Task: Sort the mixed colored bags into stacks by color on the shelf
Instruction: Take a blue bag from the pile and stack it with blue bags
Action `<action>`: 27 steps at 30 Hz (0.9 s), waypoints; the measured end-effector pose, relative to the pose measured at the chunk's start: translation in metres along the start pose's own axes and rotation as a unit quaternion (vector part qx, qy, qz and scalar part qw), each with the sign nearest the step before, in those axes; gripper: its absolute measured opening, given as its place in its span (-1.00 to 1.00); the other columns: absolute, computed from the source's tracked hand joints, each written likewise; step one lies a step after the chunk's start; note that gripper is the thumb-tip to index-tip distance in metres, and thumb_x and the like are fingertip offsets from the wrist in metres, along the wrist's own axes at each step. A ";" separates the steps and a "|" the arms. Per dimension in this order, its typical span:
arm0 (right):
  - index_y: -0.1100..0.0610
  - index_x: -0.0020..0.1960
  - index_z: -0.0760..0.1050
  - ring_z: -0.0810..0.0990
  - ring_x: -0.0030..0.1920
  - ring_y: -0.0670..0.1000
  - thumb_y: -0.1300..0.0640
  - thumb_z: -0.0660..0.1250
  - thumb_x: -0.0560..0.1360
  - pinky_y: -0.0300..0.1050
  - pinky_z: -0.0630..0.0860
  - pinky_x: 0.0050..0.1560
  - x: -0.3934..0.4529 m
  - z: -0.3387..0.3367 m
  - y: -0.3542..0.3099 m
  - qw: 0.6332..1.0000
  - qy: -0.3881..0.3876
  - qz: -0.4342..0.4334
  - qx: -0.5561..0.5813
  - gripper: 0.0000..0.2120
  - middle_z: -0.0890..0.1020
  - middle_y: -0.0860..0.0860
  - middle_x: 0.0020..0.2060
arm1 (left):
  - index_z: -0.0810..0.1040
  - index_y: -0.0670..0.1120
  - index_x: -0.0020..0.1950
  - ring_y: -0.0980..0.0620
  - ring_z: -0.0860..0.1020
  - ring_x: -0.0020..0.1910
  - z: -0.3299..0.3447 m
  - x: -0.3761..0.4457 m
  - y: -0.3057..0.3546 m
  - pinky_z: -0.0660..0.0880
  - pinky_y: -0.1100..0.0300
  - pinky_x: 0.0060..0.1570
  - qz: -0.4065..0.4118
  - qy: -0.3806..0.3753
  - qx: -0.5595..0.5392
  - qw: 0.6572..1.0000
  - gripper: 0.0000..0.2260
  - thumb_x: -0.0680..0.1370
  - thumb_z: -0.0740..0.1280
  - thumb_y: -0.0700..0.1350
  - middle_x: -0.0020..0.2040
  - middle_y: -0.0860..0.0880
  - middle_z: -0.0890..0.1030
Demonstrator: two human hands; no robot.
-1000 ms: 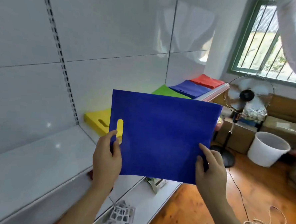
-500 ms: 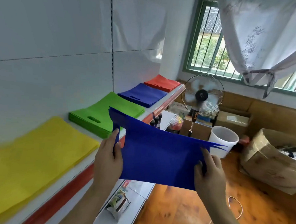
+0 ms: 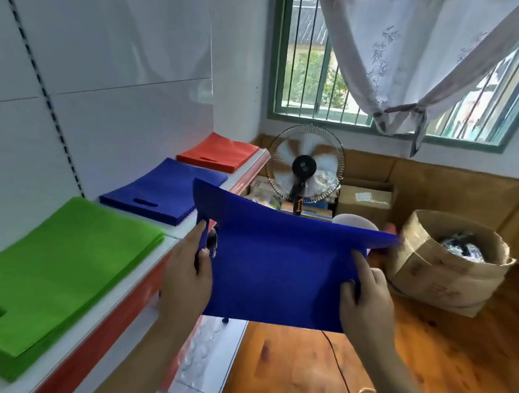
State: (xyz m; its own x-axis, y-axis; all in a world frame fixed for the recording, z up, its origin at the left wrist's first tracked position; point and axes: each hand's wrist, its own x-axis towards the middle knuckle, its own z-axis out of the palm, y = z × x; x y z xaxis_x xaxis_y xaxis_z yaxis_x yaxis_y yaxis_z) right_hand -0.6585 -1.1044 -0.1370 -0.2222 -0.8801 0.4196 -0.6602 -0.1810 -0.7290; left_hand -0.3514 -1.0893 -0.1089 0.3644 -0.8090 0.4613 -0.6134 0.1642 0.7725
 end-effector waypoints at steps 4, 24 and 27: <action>-0.14 0.62 0.23 0.55 -0.03 0.04 0.20 0.22 0.66 0.16 0.60 -0.07 0.073 0.013 0.029 0.999 -0.032 -0.010 0.009 -0.41 0.48 -0.04 0.02 | 0.34 0.14 0.62 0.18 0.49 0.30 0.052 0.039 0.010 0.48 0.10 0.23 -0.022 0.017 0.002 1.000 -0.50 0.71 0.20 -0.21 0.35 0.32 0.50; -0.12 0.66 0.20 0.44 0.06 0.00 0.17 0.22 0.65 -0.04 0.39 0.06 0.317 0.244 -0.037 0.960 -0.188 -0.195 0.073 -0.38 0.42 -0.09 0.22 | 0.36 0.12 0.61 0.07 0.57 -0.21 0.068 0.204 -0.083 0.44 0.26 -0.23 -0.157 0.251 0.102 0.950 -0.54 0.70 0.25 -0.12 -0.06 -0.01 0.64; -0.14 0.63 0.24 0.35 0.01 -0.10 0.15 0.24 0.64 -0.04 0.39 0.04 0.340 0.286 -0.061 0.952 -0.198 -0.222 0.074 -0.40 0.44 -0.07 0.29 | 0.39 0.04 0.60 0.10 0.51 -0.30 0.057 0.217 -0.094 0.36 0.33 -0.31 -0.158 0.282 0.125 0.938 -0.55 0.70 0.28 -0.15 -0.14 0.09 0.58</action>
State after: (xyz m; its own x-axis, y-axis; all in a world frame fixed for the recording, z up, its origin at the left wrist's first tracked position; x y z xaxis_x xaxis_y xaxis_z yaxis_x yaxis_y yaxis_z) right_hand -0.4883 -1.5186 -0.1046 0.3626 -0.7936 0.4886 -0.5115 -0.6077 -0.6075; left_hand -0.2543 -1.3119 -0.1067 0.8253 -0.3556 0.4386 -0.5318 -0.2281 0.8156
